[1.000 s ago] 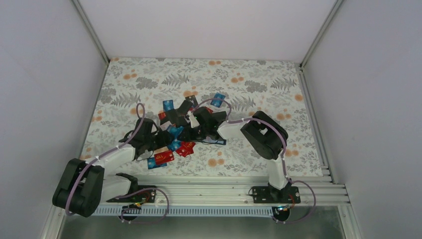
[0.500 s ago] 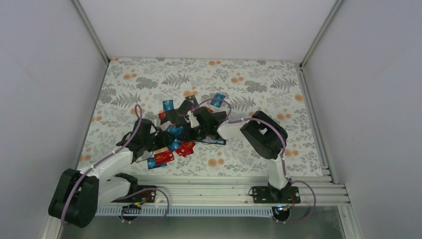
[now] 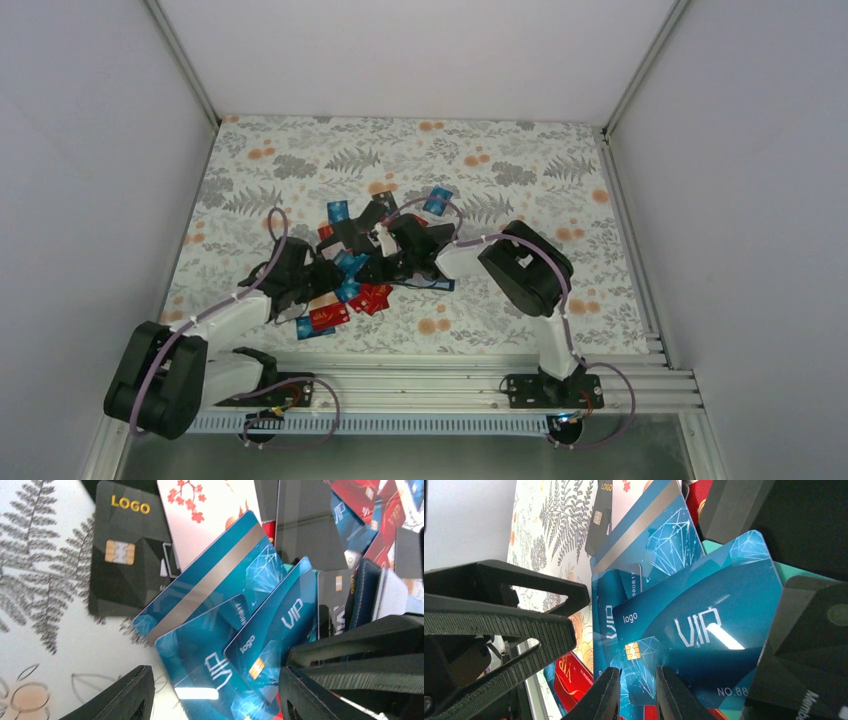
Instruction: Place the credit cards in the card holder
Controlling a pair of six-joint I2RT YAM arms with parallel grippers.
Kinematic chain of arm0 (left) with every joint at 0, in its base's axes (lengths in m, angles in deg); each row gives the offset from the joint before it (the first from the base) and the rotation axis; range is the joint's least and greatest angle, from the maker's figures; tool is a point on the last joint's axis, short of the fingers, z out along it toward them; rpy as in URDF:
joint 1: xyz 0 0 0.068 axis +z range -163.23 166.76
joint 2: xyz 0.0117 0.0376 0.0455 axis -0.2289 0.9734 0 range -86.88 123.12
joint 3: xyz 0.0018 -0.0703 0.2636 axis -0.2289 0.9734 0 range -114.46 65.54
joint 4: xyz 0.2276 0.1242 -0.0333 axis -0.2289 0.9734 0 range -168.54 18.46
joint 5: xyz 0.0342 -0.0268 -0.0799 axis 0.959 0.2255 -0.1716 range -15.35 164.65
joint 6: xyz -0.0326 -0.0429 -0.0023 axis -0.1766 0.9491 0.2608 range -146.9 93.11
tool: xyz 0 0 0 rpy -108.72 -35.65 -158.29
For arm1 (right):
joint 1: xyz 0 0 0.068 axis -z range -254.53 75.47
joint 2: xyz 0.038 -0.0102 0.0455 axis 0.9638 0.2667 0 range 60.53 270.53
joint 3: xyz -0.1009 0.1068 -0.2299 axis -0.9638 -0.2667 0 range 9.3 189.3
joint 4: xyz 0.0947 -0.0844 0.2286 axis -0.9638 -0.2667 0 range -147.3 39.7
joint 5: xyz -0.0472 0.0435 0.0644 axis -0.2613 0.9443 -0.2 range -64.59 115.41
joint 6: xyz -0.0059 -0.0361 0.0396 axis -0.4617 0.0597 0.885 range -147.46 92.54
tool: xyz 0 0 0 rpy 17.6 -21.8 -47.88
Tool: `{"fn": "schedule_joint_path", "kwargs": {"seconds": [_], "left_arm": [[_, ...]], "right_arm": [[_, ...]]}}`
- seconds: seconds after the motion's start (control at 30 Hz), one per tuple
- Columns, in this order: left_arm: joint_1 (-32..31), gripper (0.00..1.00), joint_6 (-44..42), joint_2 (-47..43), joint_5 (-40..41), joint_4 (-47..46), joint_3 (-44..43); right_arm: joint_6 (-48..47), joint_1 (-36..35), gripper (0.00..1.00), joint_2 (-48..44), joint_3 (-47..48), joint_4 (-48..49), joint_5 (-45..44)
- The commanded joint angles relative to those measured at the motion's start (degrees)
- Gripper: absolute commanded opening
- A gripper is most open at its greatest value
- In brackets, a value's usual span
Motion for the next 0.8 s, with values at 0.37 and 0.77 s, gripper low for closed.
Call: {"fn": "schedule_joint_path", "kwargs": {"seconds": [0.37, 0.77], "left_arm": [[1.21, 0.63, 1.19, 1.41, -2.75, -1.46, 2.13], [1.31, 0.63, -1.47, -7.69, -11.3, -6.81, 2.9]], "right_arm": [[-7.61, -0.16, 0.2, 9.27, 2.88, -9.97, 1.38], [-11.09, -0.09, 0.19, 12.04, 7.17, -11.45, 7.18]]}}
